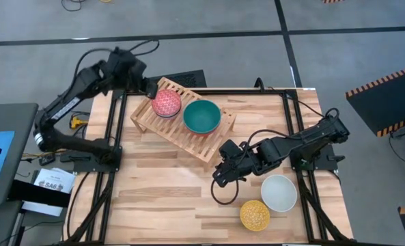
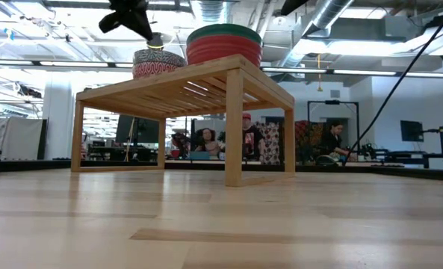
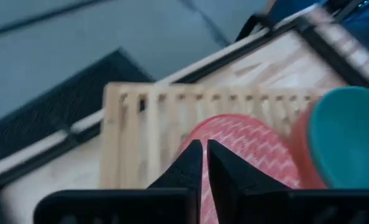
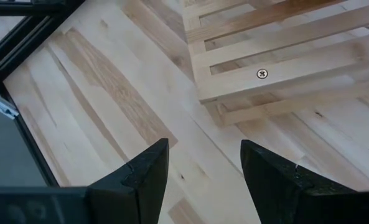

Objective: Place and stack bowls onto a shelf
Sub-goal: Stack the red bowl on the top of the blue bowl on the shelf

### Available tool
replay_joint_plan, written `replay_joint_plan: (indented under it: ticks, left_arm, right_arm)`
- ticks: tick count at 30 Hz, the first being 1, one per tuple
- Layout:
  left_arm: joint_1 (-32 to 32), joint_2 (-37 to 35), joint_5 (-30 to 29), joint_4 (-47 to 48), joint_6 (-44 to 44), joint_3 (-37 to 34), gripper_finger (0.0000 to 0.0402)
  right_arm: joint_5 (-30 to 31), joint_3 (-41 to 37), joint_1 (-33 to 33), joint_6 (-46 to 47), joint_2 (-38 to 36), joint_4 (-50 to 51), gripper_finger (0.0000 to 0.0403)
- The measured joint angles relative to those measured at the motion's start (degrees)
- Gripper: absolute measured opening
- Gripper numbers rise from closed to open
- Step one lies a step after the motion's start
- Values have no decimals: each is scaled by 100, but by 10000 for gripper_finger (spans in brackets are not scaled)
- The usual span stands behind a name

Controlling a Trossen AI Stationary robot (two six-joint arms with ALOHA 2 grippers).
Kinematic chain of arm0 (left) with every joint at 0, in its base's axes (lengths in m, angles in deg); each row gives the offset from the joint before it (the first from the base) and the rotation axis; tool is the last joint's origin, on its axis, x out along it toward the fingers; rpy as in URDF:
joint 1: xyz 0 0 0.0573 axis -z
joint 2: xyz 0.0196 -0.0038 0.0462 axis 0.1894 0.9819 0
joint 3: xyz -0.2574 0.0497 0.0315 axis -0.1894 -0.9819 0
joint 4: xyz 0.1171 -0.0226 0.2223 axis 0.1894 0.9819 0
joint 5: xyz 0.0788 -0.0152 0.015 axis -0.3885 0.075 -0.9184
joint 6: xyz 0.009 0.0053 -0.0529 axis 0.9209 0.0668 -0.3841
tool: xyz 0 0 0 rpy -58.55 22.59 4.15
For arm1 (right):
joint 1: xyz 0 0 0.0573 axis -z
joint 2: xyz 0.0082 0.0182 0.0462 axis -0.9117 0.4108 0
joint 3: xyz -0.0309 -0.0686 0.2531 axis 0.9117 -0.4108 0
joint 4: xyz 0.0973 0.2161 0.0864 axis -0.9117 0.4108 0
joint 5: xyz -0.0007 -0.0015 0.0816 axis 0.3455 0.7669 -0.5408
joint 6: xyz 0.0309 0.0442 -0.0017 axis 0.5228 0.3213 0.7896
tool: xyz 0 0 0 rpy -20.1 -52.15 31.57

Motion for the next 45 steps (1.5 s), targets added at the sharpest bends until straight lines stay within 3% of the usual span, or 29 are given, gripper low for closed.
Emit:
replay_joint_plan:
  ticks: [8, 15, 28, 45]
  left_arm:
    - [661, -1415, -416, -2536, -219, -2521, 0]
    - [685, -1928, -869, -3891, -397, -3758, 0]
    - [678, -1802, -1357, -4212, -25, -3943, 0]
    - [677, -1806, -1376, -3972, -57, -3943, 0]
  right_arm:
    - [0, 0, -8, -1, 0, 4, 223]
    - [-2, 0, -8, -1, 0, 6, 224]
    - [-11, 0, -8, -1, -2, 7, 224]
    - [-9, 0, -3, -10, -2, 18, 224]
